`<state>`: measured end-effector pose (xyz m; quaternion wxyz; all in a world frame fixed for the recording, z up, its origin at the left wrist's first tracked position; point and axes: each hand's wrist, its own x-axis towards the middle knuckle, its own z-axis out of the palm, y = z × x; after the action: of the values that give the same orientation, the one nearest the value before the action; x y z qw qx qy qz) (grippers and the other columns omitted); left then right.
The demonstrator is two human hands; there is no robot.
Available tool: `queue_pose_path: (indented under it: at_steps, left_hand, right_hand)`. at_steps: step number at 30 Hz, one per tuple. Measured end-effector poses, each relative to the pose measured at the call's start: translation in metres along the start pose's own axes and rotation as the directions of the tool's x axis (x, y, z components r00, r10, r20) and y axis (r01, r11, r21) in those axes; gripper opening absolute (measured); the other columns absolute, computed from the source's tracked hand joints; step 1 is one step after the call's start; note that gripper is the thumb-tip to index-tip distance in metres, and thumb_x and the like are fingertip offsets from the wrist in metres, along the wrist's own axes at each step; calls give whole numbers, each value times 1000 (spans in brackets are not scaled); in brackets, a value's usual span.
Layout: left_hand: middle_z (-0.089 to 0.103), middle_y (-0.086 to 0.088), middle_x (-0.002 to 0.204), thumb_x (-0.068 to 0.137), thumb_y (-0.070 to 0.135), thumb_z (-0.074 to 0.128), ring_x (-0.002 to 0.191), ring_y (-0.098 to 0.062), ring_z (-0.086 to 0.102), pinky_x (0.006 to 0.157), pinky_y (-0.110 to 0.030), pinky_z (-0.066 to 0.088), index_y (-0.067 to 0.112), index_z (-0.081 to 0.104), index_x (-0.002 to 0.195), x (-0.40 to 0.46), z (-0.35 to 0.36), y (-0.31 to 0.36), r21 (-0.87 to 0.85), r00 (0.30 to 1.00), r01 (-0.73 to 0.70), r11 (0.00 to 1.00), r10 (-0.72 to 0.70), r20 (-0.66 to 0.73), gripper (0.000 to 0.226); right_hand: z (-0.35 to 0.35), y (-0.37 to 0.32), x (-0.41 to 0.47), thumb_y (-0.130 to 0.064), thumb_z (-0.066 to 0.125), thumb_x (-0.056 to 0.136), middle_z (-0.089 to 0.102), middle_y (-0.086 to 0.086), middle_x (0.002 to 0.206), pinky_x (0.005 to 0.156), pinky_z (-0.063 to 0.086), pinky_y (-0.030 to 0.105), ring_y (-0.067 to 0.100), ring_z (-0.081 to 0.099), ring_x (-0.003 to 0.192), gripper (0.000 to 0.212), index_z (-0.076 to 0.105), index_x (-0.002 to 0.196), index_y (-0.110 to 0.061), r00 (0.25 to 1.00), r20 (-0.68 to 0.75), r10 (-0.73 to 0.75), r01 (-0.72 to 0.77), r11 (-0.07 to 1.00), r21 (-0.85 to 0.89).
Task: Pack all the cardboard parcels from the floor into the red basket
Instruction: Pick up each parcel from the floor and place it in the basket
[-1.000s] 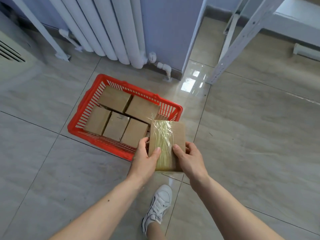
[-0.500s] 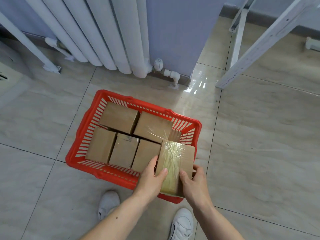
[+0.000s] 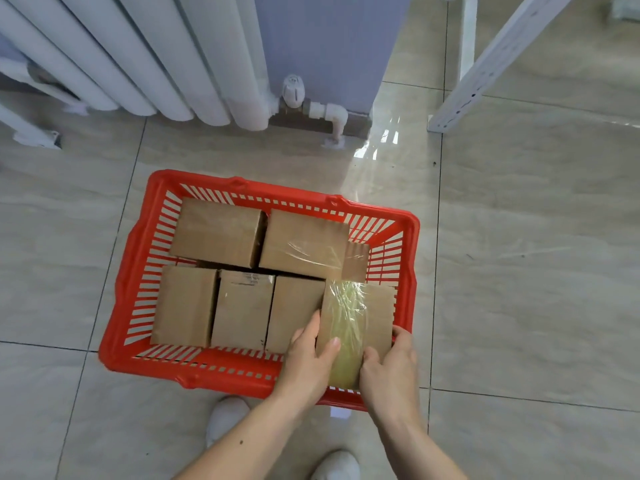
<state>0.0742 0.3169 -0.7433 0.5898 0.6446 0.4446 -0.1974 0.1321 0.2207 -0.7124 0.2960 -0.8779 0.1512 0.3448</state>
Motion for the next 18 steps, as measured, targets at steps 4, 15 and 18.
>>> queue_pose_path:
  at_steps: [4, 15, 18]
  left_hand:
    - [52, 2, 132, 90, 35, 54, 121, -12, 53, 106, -39, 44, 38, 38, 146, 6, 6, -11, 18, 999, -14, 1000, 14, -33, 58]
    - [48, 4, 142, 85, 25, 68, 128, -14, 50, 106, -43, 45, 30, 40, 146, 15, 20, -23, 10, 984, -57, 998, 58, -166, 67]
    - [42, 11, 142, 71, 31, 72, 133, -9, 45, 108, -42, 44, 39, 32, 148, 16, 9, -31, -34, 994, -104, 994, 103, -34, 87]
  right_hand:
    - [6, 4, 4, -10, 47, 95, 50, 10, 131, 97, 42, 36, 26, 51, 117, 49, 37, 142, -15, 1000, -13, -8, 7, 998, -56]
    - [-3, 15, 16, -35, 47, 93, 20, 0, 163, 116, 21, 39, 24, 21, 144, 67, 22, 154, -22, 902, 159, -403, 410, 679, -609]
    - [-14, 19, 27, -56, 50, 88, 5, -1, 166, 121, 6, 39, 23, 8, 151, 86, 11, 157, -22, 834, 366, -412, 548, 551, -629]
